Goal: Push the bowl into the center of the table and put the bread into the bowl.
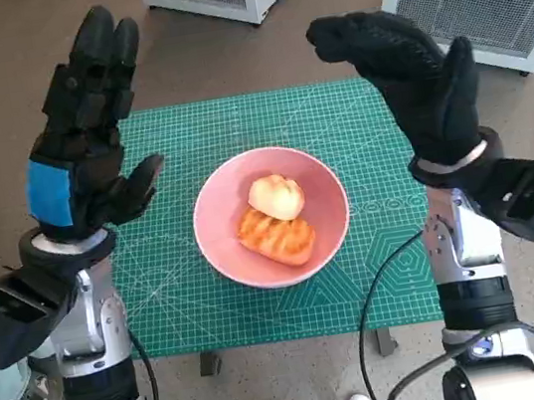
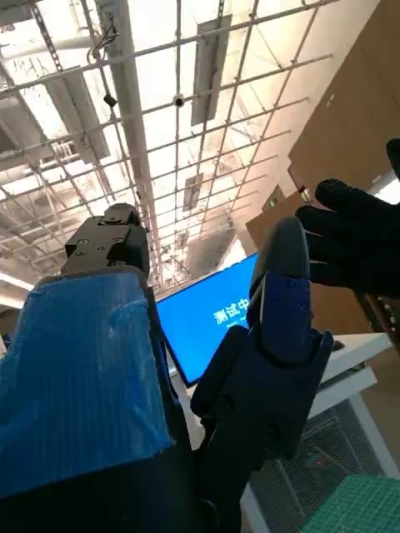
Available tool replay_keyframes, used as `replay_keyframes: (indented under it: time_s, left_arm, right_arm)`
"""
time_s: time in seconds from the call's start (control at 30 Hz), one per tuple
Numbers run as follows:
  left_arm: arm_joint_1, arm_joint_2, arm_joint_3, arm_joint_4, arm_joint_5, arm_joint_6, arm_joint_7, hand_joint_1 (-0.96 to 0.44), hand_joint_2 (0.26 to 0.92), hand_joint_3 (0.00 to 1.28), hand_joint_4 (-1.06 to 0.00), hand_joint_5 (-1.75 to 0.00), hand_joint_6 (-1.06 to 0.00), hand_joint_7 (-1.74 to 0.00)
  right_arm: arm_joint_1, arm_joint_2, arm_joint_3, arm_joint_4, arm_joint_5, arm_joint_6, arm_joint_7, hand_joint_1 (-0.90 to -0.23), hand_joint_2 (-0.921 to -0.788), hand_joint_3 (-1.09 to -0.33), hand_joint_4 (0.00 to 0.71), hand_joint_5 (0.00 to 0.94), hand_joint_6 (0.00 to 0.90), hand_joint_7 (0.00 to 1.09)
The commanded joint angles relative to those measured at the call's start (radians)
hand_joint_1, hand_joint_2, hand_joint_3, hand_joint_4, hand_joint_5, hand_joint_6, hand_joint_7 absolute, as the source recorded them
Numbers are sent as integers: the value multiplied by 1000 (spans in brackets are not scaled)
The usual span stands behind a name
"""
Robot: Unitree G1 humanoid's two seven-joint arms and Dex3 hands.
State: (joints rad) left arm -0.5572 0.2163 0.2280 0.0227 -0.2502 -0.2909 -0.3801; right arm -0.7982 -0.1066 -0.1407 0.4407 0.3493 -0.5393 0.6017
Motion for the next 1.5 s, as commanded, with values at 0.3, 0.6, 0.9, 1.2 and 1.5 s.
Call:
replay_keyframes:
  time_s: [0.3,0.6,0.9,1.2,1.5]
  left_arm:
    - [16,19,-12,-10,-24,-13,-4,-727,921,376,-146,-7,-189,-52]
    - [16,20,-22,-4,-25,-21,-2,-721,921,373,-140,-3,-183,-51]
    - [15,13,-29,11,-29,-34,-3,-706,921,359,-143,-3,-182,-53]
    - [15,-8,-47,5,-14,-37,23,-702,921,351,-152,-7,-164,-45]
    - [16,-20,-62,-1,13,-49,62,-689,921,351,-138,0,-131,-29]
  right_arm:
    - [8,-11,1,8,-13,4,-26,-671,-921,-854,171,18,-1,612]
    - [6,-18,-1,5,-25,6,-49,-677,-921,-846,176,18,-1,616]
    - [8,-28,1,0,-32,7,-57,-696,-921,-832,179,18,-1,619]
    - [4,-34,3,-9,-35,14,-64,-697,-921,-828,180,17,-1,624]
    - [4,-39,6,-18,-38,8,-67,-689,-921,-822,185,17,-1,629]
